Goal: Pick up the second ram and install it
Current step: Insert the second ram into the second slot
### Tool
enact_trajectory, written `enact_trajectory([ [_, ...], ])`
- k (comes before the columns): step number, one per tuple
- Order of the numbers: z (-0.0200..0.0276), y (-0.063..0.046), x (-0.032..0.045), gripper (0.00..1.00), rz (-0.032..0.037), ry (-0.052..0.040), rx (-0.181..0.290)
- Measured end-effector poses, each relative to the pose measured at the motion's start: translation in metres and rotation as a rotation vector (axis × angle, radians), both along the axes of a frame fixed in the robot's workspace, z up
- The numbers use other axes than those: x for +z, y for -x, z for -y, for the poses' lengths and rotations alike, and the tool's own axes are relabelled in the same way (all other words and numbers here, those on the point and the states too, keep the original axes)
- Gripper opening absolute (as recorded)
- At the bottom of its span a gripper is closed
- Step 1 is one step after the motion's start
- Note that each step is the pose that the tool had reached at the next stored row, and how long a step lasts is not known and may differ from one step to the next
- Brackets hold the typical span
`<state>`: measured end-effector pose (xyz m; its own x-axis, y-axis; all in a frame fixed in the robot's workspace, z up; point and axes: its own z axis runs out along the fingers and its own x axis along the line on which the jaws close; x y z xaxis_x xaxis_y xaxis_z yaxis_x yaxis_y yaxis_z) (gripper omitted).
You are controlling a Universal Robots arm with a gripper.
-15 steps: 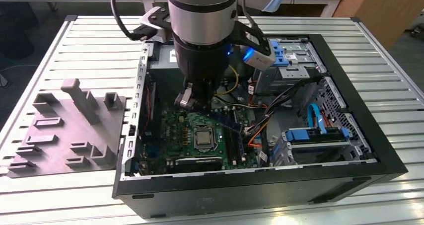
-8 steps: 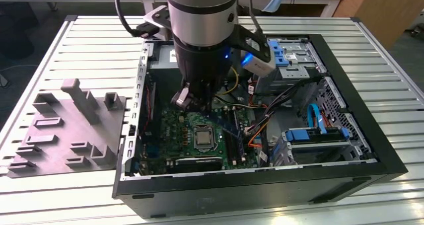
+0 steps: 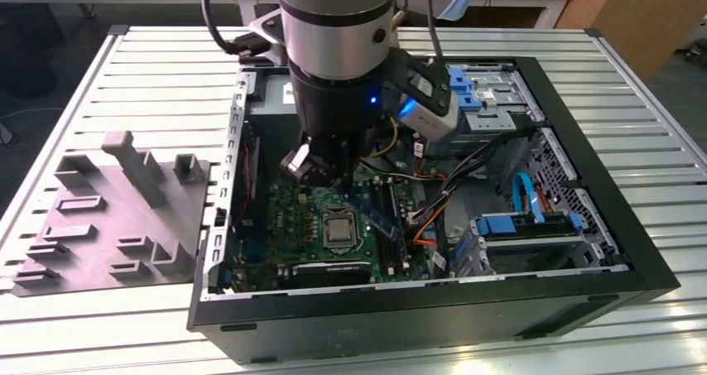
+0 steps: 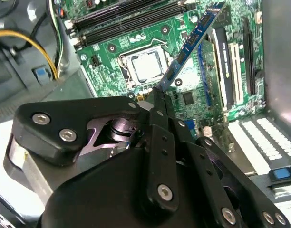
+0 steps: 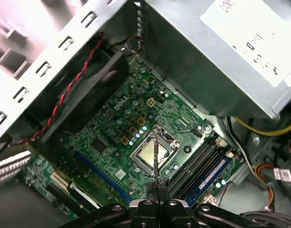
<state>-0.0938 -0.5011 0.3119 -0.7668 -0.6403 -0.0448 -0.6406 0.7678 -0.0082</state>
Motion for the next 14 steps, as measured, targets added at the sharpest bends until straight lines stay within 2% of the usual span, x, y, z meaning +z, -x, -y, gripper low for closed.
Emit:
enact_trajectory([
  [14, 0.0000, 0.0000, -0.0037, 0.12, 0.0000, 0.0000, -0.244],
])
